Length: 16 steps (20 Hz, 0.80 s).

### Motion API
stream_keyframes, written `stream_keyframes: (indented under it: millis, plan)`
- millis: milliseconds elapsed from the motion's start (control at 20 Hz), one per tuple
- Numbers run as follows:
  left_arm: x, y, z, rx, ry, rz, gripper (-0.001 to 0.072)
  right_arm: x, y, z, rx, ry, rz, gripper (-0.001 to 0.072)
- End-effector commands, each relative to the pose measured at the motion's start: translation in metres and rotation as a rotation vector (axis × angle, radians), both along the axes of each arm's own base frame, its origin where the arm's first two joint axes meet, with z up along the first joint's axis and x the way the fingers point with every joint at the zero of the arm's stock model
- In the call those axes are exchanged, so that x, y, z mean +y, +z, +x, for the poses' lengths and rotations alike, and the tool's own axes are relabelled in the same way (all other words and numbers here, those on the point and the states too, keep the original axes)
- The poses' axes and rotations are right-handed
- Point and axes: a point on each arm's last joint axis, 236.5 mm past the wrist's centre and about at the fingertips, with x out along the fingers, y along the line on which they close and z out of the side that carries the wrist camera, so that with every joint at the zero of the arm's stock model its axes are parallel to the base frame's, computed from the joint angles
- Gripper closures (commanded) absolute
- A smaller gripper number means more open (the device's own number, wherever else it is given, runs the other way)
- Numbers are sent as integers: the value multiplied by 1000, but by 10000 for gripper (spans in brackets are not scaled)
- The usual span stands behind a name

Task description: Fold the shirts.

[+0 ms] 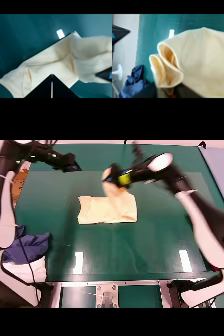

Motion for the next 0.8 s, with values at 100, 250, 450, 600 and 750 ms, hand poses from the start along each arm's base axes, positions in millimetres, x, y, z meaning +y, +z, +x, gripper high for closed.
stream_keyframes:
  millis: [100, 250, 450, 600, 750]
  plan:
    - [59, 4, 0, 4, 54, 27, 683, 102, -76, -19, -125, 2, -39, 150]
    - [81, 2, 1, 15, 87, 29, 683, 35, -70, 2, -65, 24, -120, 151]
    - [88, 3, 4, 12, 105, 30, 683, -92, -64, 23, 47, -8, -249, 151]
    - [90, 2, 4, 11, 107, 35, 683, -185, -85, 24, 186, -69, -328, 152]
    - [91, 0, 4, 14, 110, 45, 683, -246, -117, 13, 320, -142, -309, 151]
